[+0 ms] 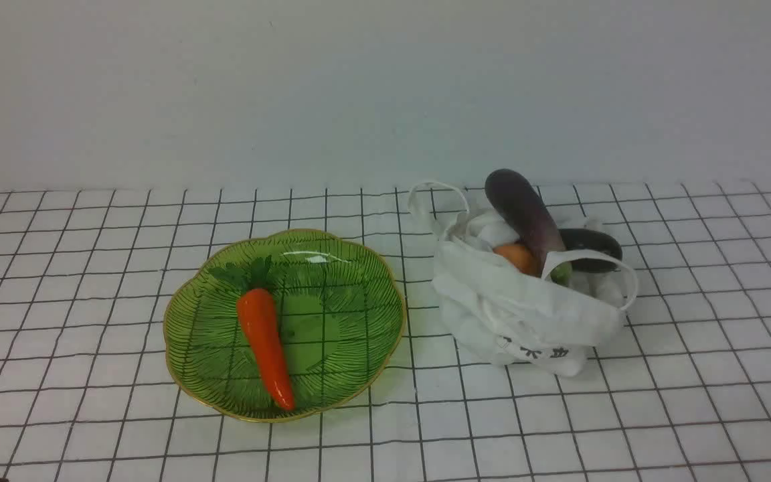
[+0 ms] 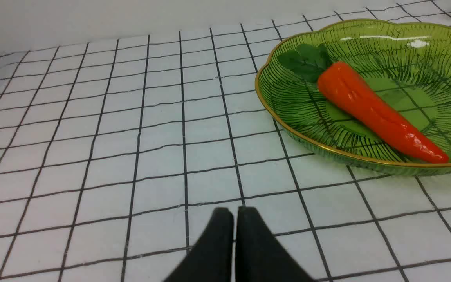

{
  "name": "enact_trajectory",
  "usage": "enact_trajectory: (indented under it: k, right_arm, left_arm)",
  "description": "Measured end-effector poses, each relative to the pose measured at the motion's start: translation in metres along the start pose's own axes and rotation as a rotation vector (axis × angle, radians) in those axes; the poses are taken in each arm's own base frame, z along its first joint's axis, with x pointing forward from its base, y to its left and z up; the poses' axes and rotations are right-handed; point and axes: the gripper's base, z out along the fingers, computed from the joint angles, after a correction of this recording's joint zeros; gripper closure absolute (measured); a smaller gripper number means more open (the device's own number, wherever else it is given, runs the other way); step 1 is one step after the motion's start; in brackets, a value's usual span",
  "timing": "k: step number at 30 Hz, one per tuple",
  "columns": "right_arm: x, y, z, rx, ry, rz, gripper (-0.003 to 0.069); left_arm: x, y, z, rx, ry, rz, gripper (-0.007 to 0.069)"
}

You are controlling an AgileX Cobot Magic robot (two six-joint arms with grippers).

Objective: Take vegetables from bag on white checkered tablecloth place on plate.
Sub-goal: 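Reach into the white cloth bag and grasp a vegetable inside with the right gripper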

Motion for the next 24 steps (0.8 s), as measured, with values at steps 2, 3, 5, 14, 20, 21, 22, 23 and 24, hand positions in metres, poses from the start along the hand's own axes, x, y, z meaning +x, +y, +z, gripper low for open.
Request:
enact_trajectory:
  k: [2,3,5,14,20,21,22,23,24]
  right_arm:
    - [0.0,0.0,0.0,0.0,0.0,0.0,0.0671]
    - [0.0,0.0,0.0,0.0,0.0,0.0,0.0671]
    - [0.0,0.0,0.0,0.0,0.0,0.0,0.0671]
    - [0.0,0.0,0.0,0.0,0.0,0.0,0.0671]
    - [-0.0001,-0.0001,0.0,0.001,-0.001,-0.002,0.0671]
    - [-0.0003,-0.0002,0.0,0.002,-0.003,-0.003,0.0671]
    - [-0.0004,-0.0002,0.0001,0.002,-0.007,-0.002,0.0671]
    - [-0.0015,0.0,0.0002,0.001,-0.022,0.013,0.0671]
    - [-0.0023,0.0004,0.0005,-0.004,-0.04,0.043,0.0671]
  left_arm:
    - [0.0,0.0,0.0,0.0,0.0,0.0,0.0632]
    - [0.0,0.0,0.0,0.0,0.0,0.0,0.0632]
    - [0.0,0.0,0.0,0.0,0.0,0.0,0.0632]
    - [0.0,0.0,0.0,0.0,0.0,0.0,0.0632]
    - [0.0,0.0,0.0,0.0,0.0,0.0,0.0632]
    - [0.0,0.0,0.0,0.0,0.0,0.0,0.0632]
    - [0.0,0.0,0.0,0.0,0.0,0.0,0.0632]
    - [0.0,0.0,0.0,0.0,0.0,0.0,0.0632]
    - [0.0,0.0,0.0,0.0,0.0,0.0,0.0632]
